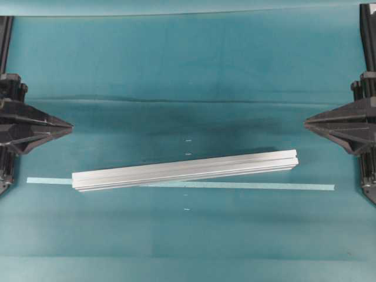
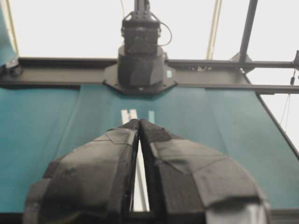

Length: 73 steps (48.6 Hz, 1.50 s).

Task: Lift the metal rail with both hands.
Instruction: 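Move both grippers inward over the two ends of the silver rail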

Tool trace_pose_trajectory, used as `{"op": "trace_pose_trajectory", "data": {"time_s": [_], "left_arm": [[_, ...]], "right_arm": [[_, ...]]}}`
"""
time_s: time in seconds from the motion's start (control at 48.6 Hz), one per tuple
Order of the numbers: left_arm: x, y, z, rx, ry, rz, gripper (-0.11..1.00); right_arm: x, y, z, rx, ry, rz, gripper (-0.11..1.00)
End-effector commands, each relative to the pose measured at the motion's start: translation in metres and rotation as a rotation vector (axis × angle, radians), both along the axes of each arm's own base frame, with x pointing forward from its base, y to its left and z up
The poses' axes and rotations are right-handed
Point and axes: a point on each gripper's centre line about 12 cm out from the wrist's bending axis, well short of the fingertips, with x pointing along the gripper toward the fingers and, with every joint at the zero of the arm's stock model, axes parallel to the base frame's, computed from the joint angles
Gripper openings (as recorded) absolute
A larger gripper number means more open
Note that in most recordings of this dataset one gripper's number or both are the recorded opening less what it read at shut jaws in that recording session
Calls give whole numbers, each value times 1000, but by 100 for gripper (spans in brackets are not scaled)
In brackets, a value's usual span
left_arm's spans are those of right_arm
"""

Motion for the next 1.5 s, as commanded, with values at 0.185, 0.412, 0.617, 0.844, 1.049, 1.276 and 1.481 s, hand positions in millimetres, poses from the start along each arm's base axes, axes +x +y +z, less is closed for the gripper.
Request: {"op": "trace_pose_trajectory", "data": {"time_s": [0.185,0.412,0.617,0.844,1.049,1.276,1.481], "left_arm": [[17,5,24,-148,142,21,-1],[31,2,30,-176,313,21,-2],[43,2,32,-190,496,41,-2],[63,0,28,-193,658,54,-2],[83,-2,16,-273,803,91,-2],[99,-10,7,-315,950,116,-2],[102,-9,2,-303,1019,133,-2]], "right_arm": [[19,-11,4,173,108,-51,4],[41,-13,-3,197,447,-65,1],[52,-16,0,204,700,-75,1],[72,-18,-8,174,930,-66,1],[92,-24,-10,51,1115,-4,1],[109,-38,-16,-67,1280,80,1],[115,-44,-21,-107,1325,117,2]]}}
